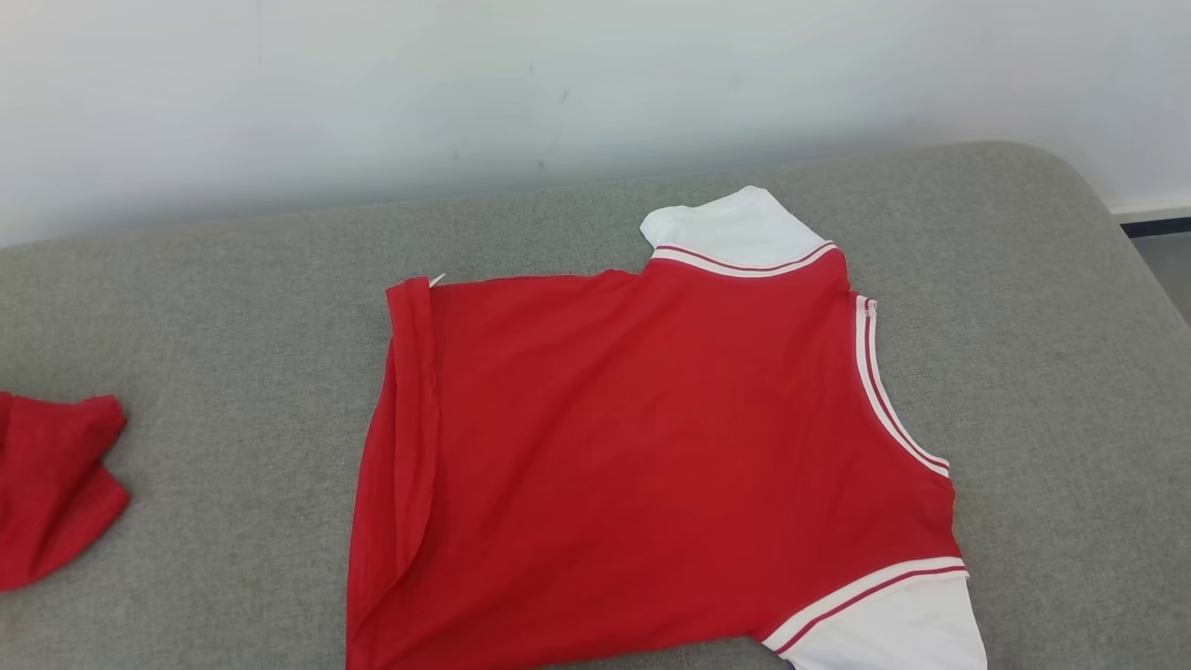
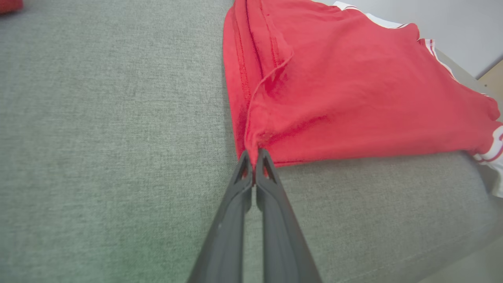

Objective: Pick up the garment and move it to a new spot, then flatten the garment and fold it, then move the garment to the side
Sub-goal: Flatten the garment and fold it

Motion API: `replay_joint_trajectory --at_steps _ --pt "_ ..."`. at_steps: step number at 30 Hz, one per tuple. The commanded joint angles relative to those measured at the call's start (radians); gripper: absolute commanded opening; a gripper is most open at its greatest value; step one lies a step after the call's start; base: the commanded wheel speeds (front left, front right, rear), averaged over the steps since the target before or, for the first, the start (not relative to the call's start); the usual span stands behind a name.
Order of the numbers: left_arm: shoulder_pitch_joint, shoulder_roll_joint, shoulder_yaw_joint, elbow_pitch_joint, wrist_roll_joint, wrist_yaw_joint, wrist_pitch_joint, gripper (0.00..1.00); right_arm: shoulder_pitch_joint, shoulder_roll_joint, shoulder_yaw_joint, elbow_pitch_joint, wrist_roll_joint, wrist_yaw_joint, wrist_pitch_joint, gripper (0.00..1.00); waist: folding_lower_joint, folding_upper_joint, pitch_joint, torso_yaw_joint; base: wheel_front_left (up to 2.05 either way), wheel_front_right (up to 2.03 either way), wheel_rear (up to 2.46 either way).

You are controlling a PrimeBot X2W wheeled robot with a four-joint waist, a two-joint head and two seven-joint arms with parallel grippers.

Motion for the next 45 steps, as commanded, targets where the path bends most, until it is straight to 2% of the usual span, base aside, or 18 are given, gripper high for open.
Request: replay_joint_trajectory --at_steps 1,11,17,21,32,39,45 --pt "0.012 -0.008 0.003 -0.001 0.009 -0.006 -0.003 0.0 0.004 0.007 0.0 -0.001 0.003 -0.002 0.005 0.0 0.0001 0.0002 -0.001 0.003 0.0 0.0 0.0" --pt "-0.006 -0.023 0.012 -0.063 0.041 -0.005 -0.003 0.0 -0.065 0.037 -0.028 -0.026 0.068 -0.002 -0.022 0.0 0.0001 0.0002 -0.003 0.021 0.0 0.0 0.0" --pt "-0.06 -0.025 -0.007 -0.12 0.074 -0.005 -0.003 0.0 -0.201 0.013 -0.06 -0.017 0.097 -0.002 -0.006 0.0 0.0001 0.0002 0.01 0.041 0.0 0.0 0.0" --pt "-0.105 -0.015 -0.018 -0.123 0.085 -0.005 -0.003 0.0 -0.313 -0.024 -0.05 0.031 0.078 -0.002 0.015 0.0 0.0001 0.0002 0.024 0.048 0.0 0.0 0.0" --pt "-0.285 0.021 -0.047 -0.042 0.051 -0.005 -0.003 0.0 -0.67 -0.118 0.015 0.34 0.046 -0.002 0.017 0.0 0.0001 0.0002 0.069 0.066 0.0 0.0 0.0" --pt "-0.415 0.031 -0.101 0.052 0.032 -0.005 -0.003 0.0 -0.883 -0.152 0.08 0.582 0.024 -0.002 -0.039 0.0 0.0001 0.0002 0.104 0.075 0.0 0.0 0.0" --pt "-0.512 0.044 -0.153 0.12 0.012 -0.005 -0.003 0.0 -1.001 -0.172 0.13 0.768 -0.009 -0.002 -0.086 0.0 0.0001 0.0002 0.133 0.078 0.0 0.0 0.0"
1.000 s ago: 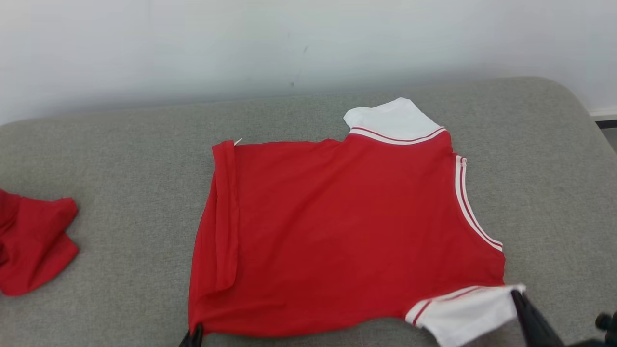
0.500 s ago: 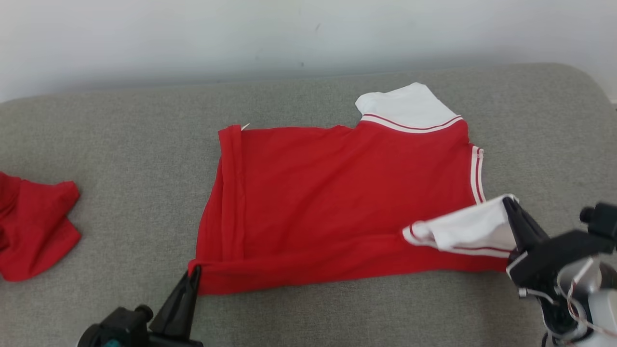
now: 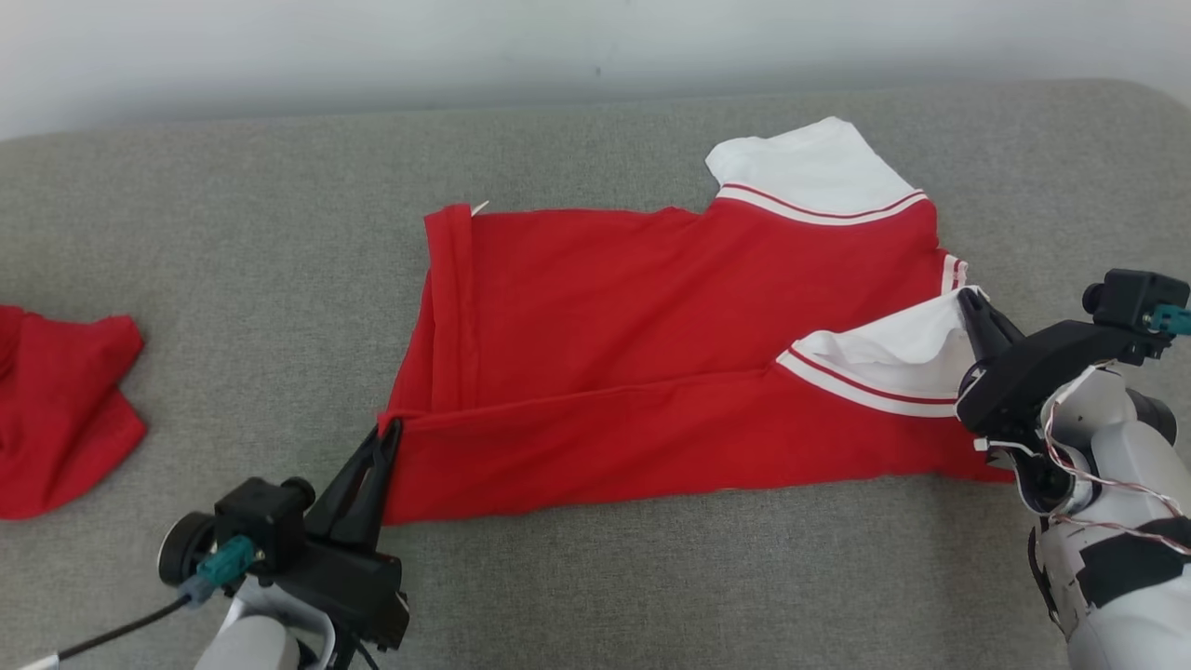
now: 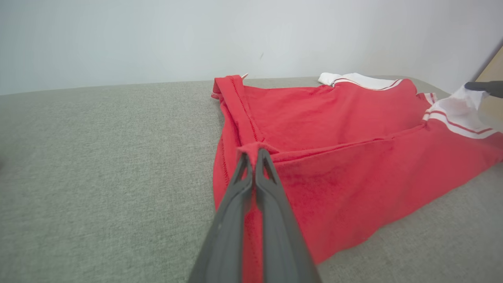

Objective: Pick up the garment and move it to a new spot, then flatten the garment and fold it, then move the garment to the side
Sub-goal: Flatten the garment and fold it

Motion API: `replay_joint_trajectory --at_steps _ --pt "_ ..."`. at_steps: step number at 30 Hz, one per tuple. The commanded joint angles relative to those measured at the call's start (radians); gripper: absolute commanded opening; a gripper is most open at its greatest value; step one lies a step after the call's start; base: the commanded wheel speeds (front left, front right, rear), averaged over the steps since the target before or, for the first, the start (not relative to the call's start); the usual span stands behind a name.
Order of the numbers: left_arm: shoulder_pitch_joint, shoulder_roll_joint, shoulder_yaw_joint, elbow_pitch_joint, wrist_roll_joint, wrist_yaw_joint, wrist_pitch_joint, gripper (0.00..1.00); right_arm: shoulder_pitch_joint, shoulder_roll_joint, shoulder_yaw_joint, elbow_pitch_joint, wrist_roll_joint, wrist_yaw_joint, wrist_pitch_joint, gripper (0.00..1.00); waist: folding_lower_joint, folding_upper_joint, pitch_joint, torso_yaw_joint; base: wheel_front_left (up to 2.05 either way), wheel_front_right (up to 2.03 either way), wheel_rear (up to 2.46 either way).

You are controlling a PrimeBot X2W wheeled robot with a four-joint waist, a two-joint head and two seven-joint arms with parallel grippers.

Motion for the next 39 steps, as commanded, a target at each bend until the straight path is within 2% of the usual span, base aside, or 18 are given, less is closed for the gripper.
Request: replay_joint_trajectory --at_steps 1,2,3,4,5,6,7,8,14,22,32,39 --pt "-0.03 0.008 -0.007 0.022 -0.01 0.002 -0.003 0.0 -0.033 -0.001 0.021 0.041 -0.008 -0.002 -0.023 0.0 -0.0002 -0.0001 0.016 -0.001 0.0 0.0 0.0" --pt "-0.038 0.01 -0.01 0.028 -0.012 0.002 -0.003 0.0 -0.043 -0.002 0.031 0.062 -0.01 -0.002 -0.033 0.0 -0.0002 -0.0001 0.018 -0.002 0.0 0.0 0.0" --pt "-0.044 0.01 -0.013 0.035 -0.014 0.002 -0.003 0.0 -0.053 -0.004 0.04 0.077 -0.01 -0.002 -0.051 0.11 -0.0002 -0.0001 0.02 -0.003 0.0 0.0 0.0" --pt "-0.049 0.011 -0.016 0.038 -0.016 0.002 -0.003 0.0 -0.061 -0.003 0.05 0.093 -0.006 -0.002 -0.065 0.58 -0.0002 -0.0001 0.022 -0.004 0.0 0.0 0.0" --pt "-0.049 0.011 -0.016 0.038 -0.016 0.002 -0.003 0.0 -0.061 -0.003 0.05 0.093 -0.006 -0.002 -0.065 0.58 -0.0002 -0.0001 0.022 -0.004 0.0 0.0 0.0" --pt "-0.053 0.012 -0.015 0.043 -0.018 0.002 -0.003 0.0 -0.064 -0.001 0.062 0.106 0.003 -0.002 -0.073 1.0 -0.0002 -0.0001 0.023 -0.006 0.0 0.0 0.0" --pt "-0.056 0.014 -0.011 0.046 -0.013 0.002 -0.003 0.36 -0.067 -0.002 0.075 0.114 0.007 -0.002 -0.087 1.0 -0.0002 -0.0001 0.022 -0.008 0.0 0.0 0.0" --pt "-0.059 0.014 -0.006 0.043 -0.003 0.002 -0.003 1.0 -0.071 -0.007 0.085 0.12 0.012 -0.002 -0.103 1.0 -0.0002 -0.0001 0.021 -0.009 0.0 0.0 0.0" --pt "-0.002 -0.016 0.066 0.004 0.035 0.002 -0.003 1.0 -0.011 -0.047 0.142 0.112 0.058 -0.002 -0.203 1.0 -0.0002 -0.0001 -0.01 -0.013 0.0 0.0 0.0" --pt "0.127 -0.058 0.152 -0.053 0.075 0.002 -0.003 1.0 0.138 -0.11 0.195 0.054 0.115 -0.002 -0.266 1.0 -0.0002 -0.0001 -0.036 -0.022 0.0 0.0 0.0" --pt "0.18 -0.088 0.198 0.018 0.095 0.002 -0.003 1.0 0.203 -0.092 0.208 0.058 0.13 -0.002 -0.279 1.0 -0.0002 -0.0001 -0.014 -0.041 0.0 0.0 0.0" --pt "0.127 -0.109 0.164 0.094 0.066 0.002 -0.003 1.0 0.186 -0.069 0.22 0.094 0.123 -0.002 -0.281 1.0 -0.0002 -0.0001 -0.005 -0.042 0.0 0.0 0.0"
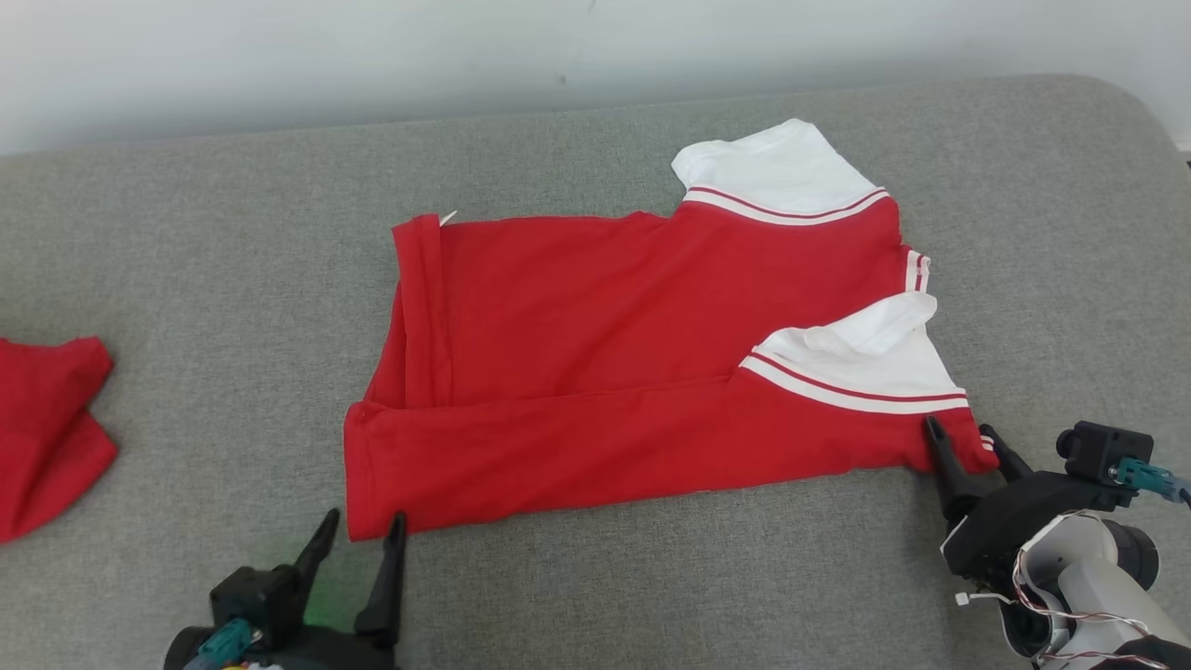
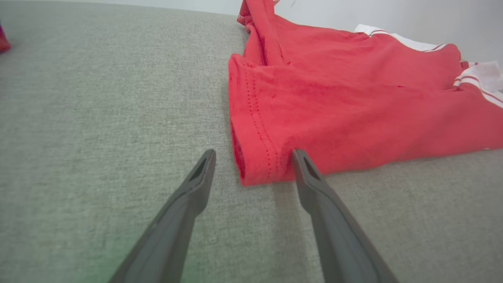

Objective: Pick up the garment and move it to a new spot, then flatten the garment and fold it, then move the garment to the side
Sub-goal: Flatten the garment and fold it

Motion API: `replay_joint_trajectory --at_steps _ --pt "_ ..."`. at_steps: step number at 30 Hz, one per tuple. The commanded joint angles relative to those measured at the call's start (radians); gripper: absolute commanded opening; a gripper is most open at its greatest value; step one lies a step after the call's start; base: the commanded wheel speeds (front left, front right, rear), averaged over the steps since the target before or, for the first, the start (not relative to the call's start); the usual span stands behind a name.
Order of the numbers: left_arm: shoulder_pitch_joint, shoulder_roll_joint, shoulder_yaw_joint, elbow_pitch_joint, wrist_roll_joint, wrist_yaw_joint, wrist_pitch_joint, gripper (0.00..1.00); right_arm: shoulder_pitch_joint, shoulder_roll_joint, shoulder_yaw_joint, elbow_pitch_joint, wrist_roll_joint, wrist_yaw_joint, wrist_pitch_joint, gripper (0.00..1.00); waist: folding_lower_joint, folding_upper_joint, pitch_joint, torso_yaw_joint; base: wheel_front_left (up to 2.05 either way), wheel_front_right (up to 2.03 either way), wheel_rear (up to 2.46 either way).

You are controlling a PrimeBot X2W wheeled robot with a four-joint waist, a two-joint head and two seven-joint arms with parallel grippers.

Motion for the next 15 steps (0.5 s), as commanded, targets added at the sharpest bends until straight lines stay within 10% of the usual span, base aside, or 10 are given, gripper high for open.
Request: replay_joint_trajectory --at_steps 1,2,3,4,5,15 --pt "-0.023 -0.009 -0.012 0.012 -0.017 0.002 -0.003 1.0 -0.003 0.008 0.006 0.009 -0.007 -0.002 -0.005 1.0 0.0001 0.0 0.002 -0.001 0.0 0.0 0.0" --pt "-0.028 -0.012 -0.015 0.024 -0.031 0.002 -0.003 0.99 -0.003 0.013 0.01 0.014 -0.009 -0.002 -0.003 0.57 0.0001 0.0 0.002 -0.001 0.0 0.0 0.0" --pt "-0.035 -0.011 -0.015 0.037 -0.038 0.002 -0.003 0.47 -0.004 0.017 0.013 0.017 -0.008 -0.002 -0.003 0.31 0.0001 0.0 0.001 -0.002 0.0 0.0 0.0" --pt "-0.043 -0.011 -0.017 0.048 -0.041 0.002 -0.003 0.16 -0.006 0.021 0.015 0.019 -0.006 -0.002 -0.005 0.0 0.0001 0.0 0.0 -0.003 0.0 0.0 0.0" --pt "-0.049 -0.015 -0.016 0.058 -0.047 0.002 -0.003 0.0 -0.007 0.023 0.018 0.022 -0.005 -0.002 -0.007 0.0 0.0001 0.0 -0.002 -0.003 0.0 0.0 0.0" --pt "0.01 -0.024 0.026 0.04 -0.047 0.002 -0.003 0.0 0.06 0.027 0.025 -0.027 0.043 -0.002 -0.054 0.0 0.0001 0.0 -0.073 0.005 0.0 0.0 0.0"
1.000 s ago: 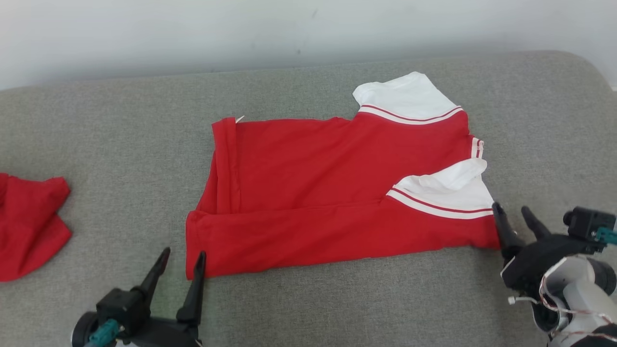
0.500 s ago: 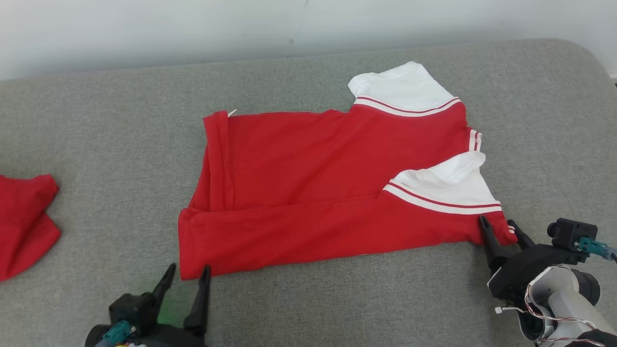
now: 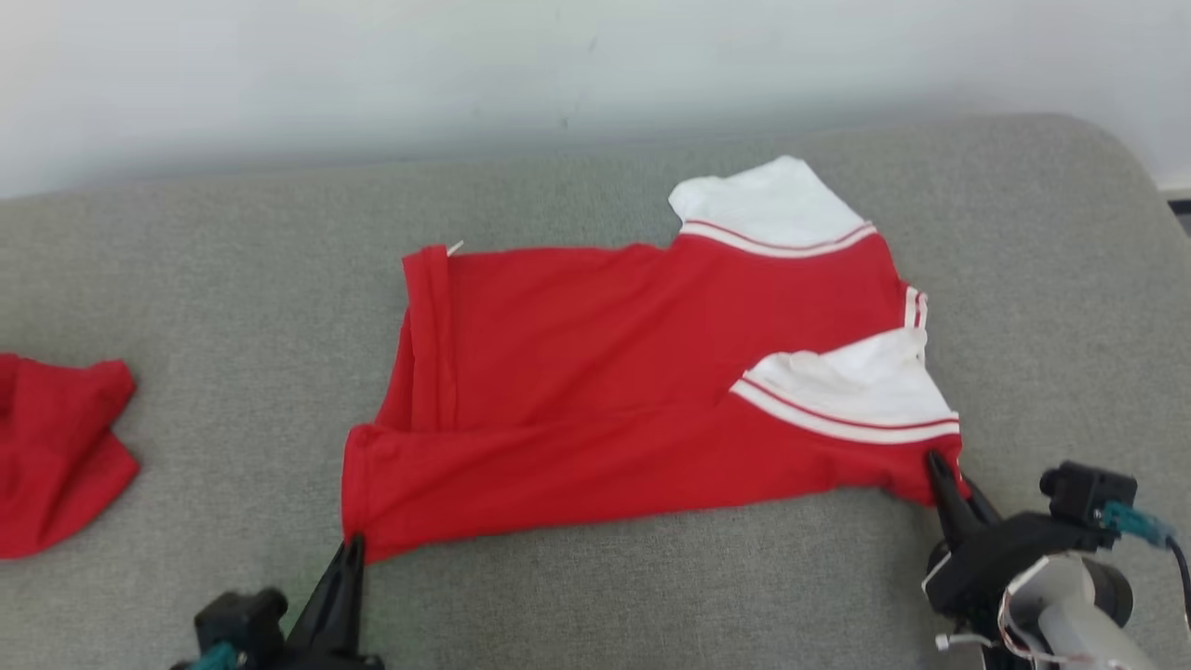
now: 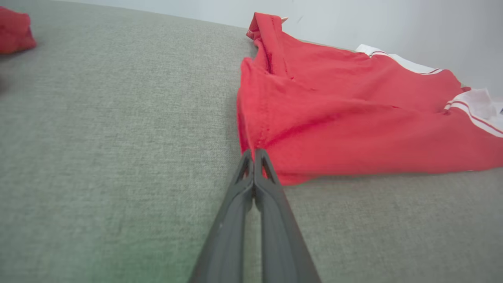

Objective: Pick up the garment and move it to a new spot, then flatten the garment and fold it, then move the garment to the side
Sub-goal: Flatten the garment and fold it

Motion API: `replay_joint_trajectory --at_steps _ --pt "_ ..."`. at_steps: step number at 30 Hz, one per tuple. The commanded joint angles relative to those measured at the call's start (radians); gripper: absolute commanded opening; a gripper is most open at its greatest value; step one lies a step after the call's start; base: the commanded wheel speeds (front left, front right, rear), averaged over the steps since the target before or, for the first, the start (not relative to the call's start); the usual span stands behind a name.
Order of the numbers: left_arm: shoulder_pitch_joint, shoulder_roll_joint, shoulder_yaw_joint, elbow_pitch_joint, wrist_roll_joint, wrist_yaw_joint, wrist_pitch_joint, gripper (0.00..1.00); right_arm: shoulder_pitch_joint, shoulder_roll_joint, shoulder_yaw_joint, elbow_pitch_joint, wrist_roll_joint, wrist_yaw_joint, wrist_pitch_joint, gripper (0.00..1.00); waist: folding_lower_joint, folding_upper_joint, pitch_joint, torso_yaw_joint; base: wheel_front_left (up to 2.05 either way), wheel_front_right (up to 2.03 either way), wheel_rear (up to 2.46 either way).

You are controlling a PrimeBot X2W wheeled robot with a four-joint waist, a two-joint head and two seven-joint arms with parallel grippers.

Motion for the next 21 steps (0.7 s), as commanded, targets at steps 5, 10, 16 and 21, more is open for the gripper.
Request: replay_joint_trajectory --at_steps 5,10,16,21 --pt "0.098 -0.004 0.043 -0.048 0.015 0.002 -0.003 0.0 0.106 -0.009 -0.013 -0.086 0.02 -0.002 -0.004 0.0 0.0 -0.0001 -0.055 0.007 0.0 0.0 0.0" --pt "0.212 -0.027 0.067 -0.112 0.052 0.015 -0.003 0.0 0.281 -0.015 -0.096 -0.217 0.012 -0.002 0.037 0.0 0.0 -0.0001 -0.078 0.017 0.0 0.0 0.0" --pt "0.259 -0.048 0.066 -0.127 0.067 0.015 -0.003 0.0 0.411 0.029 -0.19 -0.351 -0.029 -0.002 0.125 0.0 0.0 -0.0001 -0.079 0.015 0.0 0.0 0.0" --pt "0.262 -0.06 0.09 -0.176 0.097 0.025 -0.003 1.0 0.442 0.063 -0.232 -0.431 -0.121 -0.002 0.144 1.0 0.0 -0.0001 -0.09 0.013 0.0 0.0 0.0"
